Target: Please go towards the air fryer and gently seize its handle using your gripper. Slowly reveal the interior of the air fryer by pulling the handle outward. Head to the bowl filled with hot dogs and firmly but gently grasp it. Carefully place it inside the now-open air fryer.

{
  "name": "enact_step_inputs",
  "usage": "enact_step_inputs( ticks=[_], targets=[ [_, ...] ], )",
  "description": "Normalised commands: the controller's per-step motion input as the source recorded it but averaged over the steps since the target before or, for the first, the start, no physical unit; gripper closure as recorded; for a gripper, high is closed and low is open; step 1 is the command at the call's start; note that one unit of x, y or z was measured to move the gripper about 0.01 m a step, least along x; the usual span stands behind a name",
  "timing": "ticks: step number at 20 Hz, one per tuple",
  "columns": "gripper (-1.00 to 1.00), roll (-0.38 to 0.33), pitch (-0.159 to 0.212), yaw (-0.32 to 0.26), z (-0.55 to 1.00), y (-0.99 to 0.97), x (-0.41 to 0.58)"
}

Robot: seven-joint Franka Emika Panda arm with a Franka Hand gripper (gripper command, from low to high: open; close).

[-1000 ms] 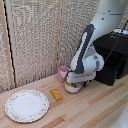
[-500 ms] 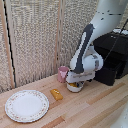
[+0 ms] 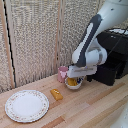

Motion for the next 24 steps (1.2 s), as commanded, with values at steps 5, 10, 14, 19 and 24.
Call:
enact_step_inputs(
  ticks=[5,10,14,19,24],
  targets=[
    [1.0,0.117,0.009,0.008,0.83,0.0,0.261],
    [1.0,0.02,0.003,-0.08,0.84,-0.01,0.495],
    [1.0,-0.098,0.001,-0.187,0.76,-0.04,0.538],
    [1.0,-0.159,0.01,-0.281,0.69,0.0,0.386],
    [1.0,-0.121,0.06,-0.268,0.81,-0.11,0.431]
  ],
)
